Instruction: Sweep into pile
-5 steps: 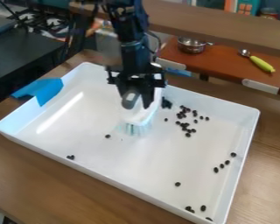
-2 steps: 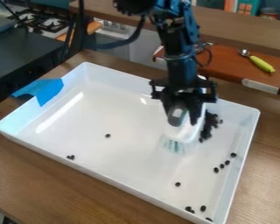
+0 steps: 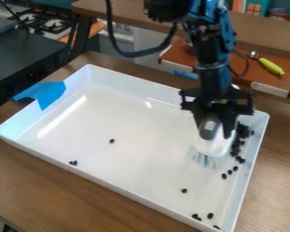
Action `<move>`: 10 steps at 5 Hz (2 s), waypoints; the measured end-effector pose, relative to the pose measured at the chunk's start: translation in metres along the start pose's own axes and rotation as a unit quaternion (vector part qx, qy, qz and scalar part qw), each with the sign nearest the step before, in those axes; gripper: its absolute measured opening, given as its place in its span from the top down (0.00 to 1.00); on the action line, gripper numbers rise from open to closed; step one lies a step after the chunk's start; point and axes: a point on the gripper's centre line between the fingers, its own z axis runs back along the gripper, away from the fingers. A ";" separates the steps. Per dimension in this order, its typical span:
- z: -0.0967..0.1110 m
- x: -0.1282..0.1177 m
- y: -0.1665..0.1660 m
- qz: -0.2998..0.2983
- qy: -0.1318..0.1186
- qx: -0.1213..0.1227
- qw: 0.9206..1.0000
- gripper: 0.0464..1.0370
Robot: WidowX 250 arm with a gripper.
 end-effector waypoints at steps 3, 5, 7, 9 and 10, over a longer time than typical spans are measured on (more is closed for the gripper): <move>0.010 -0.011 -0.014 -0.010 0.034 -0.028 0.999 0.55; 0.099 -0.007 0.025 0.005 -0.015 -0.089 0.996 0.55; 0.149 -0.018 0.105 -0.007 -0.058 -0.066 0.996 0.55; 0.158 -0.031 0.200 -0.010 -0.081 0.010 0.997 0.55; 0.149 -0.042 0.231 -0.015 -0.072 0.032 0.997 0.55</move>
